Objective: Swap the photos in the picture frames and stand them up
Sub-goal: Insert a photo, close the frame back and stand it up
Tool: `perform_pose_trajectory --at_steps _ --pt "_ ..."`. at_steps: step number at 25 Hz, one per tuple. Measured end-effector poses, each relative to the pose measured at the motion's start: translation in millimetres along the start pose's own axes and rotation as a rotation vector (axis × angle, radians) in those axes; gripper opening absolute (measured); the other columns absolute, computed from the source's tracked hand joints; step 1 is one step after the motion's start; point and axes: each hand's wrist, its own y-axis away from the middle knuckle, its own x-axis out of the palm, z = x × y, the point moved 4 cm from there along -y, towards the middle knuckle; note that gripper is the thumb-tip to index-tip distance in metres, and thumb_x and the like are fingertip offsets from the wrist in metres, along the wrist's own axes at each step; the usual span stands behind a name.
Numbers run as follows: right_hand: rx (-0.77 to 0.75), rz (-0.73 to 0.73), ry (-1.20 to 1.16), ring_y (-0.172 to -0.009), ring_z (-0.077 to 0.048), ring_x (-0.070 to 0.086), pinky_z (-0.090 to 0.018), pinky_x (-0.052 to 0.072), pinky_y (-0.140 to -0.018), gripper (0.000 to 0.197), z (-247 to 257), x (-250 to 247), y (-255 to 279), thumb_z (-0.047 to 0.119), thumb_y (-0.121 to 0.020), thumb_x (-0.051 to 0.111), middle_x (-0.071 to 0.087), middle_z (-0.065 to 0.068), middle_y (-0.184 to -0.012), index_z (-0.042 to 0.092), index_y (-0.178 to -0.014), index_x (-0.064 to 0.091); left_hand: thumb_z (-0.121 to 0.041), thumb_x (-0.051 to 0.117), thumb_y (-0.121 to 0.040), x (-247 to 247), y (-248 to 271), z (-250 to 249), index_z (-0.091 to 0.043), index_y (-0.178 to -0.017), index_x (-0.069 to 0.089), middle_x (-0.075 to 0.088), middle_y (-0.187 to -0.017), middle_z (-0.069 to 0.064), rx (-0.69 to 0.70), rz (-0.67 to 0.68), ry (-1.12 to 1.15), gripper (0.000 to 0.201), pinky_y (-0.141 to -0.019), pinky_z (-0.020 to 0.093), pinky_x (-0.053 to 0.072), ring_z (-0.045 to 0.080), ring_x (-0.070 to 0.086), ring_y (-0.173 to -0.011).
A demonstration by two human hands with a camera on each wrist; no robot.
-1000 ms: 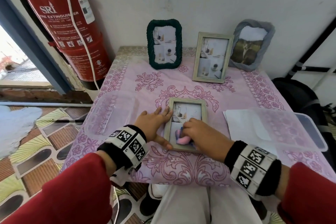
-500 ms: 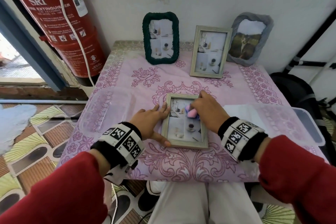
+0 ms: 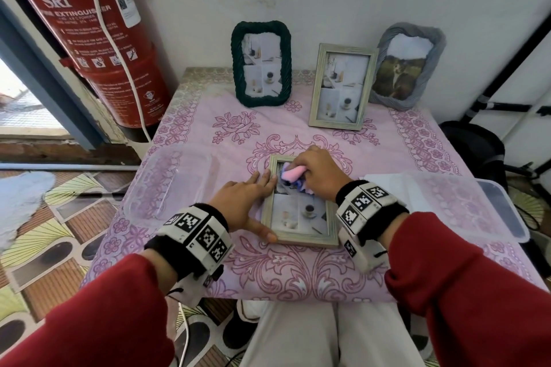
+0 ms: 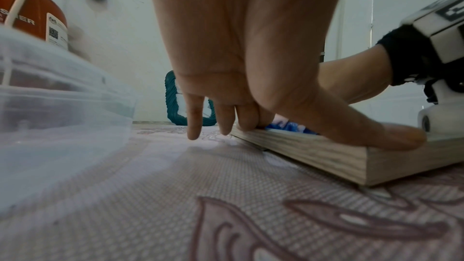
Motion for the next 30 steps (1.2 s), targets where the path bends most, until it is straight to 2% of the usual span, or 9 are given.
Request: perform_pose_trajectory --at_steps 3,5,8,11,13,15,19,26,30 --pt "-0.064 0.066 -0.001 -0.099 -0.032 0.049 -0.025 0.028 -0.073 0.035 4 4 4 -0.008 -0.070 0.061 0.065 -0.022 -0.100 0.006 -0.101 0.071 -0.060 0.073 -0.062 -1 1 -2 -0.021 -0.150 0.009 -0.002 -0.159 0.002 -0.015 0.006 -0.024 0.116 -0.116 0.039 0.020 0.018 0.002 -0.147" --pt "-0.130 0.086 -0.052 -0.098 -0.032 0.049 -0.030 0.034 -0.078 0.032 13 6 15 -0.010 -0.069 0.060 0.066 -0.020 -0.096 0.003 -0.095 0.072 -0.061 0.073 -0.062 -2 1 -2 -0.022 -0.150 0.008 -0.001 -0.159 0.001 -0.031 0.007 -0.030 0.116 -0.115 0.039 0.019 0.018 0.001 -0.147" --pt "-0.217 0.149 -0.048 -0.094 -0.027 0.050 -0.031 0.037 -0.075 0.030 24 12 40 -0.010 -0.068 0.057 0.068 -0.013 -0.089 0.005 -0.089 0.072 -0.063 0.071 -0.063 -2 1 -4 -0.021 -0.150 0.004 -0.002 -0.159 0.000 -0.051 0.021 -0.078 0.118 -0.116 0.040 0.019 0.018 0.000 -0.147" --pt "-0.319 0.223 0.115 -0.093 -0.019 0.045 -0.030 0.036 -0.079 0.023 33 15 70 0.005 -0.082 0.056 0.065 -0.006 -0.094 0.015 -0.097 0.070 -0.064 0.069 -0.065 -3 2 -4 -0.020 -0.150 0.001 -0.004 -0.159 0.000 -0.059 0.038 -0.121 0.118 -0.115 0.042 0.019 0.018 0.000 -0.147" --pt "-0.373 0.228 0.298 -0.100 -0.018 0.043 -0.029 0.028 -0.083 0.022 34 11 86 0.022 -0.093 0.046 0.060 -0.001 -0.103 0.019 -0.105 0.064 -0.065 0.068 -0.065 -3 3 -4 -0.020 -0.150 0.000 -0.004 -0.159 -0.001 -0.058 0.050 -0.125 0.117 -0.115 0.043 0.020 0.018 -0.001 -0.147" --pt "-0.359 0.208 0.452 -0.108 -0.021 0.041 -0.031 0.027 -0.085 0.029 30 2 97 0.031 -0.097 0.037 0.053 -0.002 -0.108 0.019 -0.110 0.060 -0.064 0.068 -0.066 -2 4 -4 -0.021 -0.150 -0.001 -0.005 -0.159 -0.002 -0.058 0.054 -0.110 0.117 -0.115 0.044 0.020 0.017 -0.001 -0.147" --pt "-0.269 0.219 0.669 -0.117 -0.025 0.036 -0.036 0.033 -0.087 0.030 24 -5 101 0.031 -0.099 0.036 0.047 -0.004 -0.117 0.014 -0.113 0.057 -0.064 0.068 -0.065 -1 3 -1 -0.022 -0.150 -0.001 -0.006 -0.159 -0.003 -0.051 0.055 -0.092 0.117 -0.115 0.044 0.021 0.017 0.001 -0.147" --pt "-0.160 0.175 0.651 -0.114 -0.023 0.039 -0.033 0.032 -0.087 0.026 16 -15 67 0.029 -0.094 0.044 0.053 -0.004 -0.111 0.014 -0.105 0.062 -0.063 0.070 -0.065 1 3 1 -0.022 -0.150 0.004 -0.006 -0.158 -0.002 -0.022 0.032 -0.037 0.115 -0.115 0.041 0.022 0.017 0.003 -0.146" --pt "-0.092 0.101 0.604 -0.112 -0.026 0.043 -0.034 0.035 -0.088 0.019 15 -15 39 0.017 -0.093 0.050 0.056 -0.008 -0.111 0.010 -0.105 0.063 -0.062 0.071 -0.064 2 1 0 -0.022 -0.150 0.003 -0.005 -0.158 -0.002 -0.022 0.020 -0.030 0.117 -0.115 0.040 0.021 0.017 0.001 -0.146"
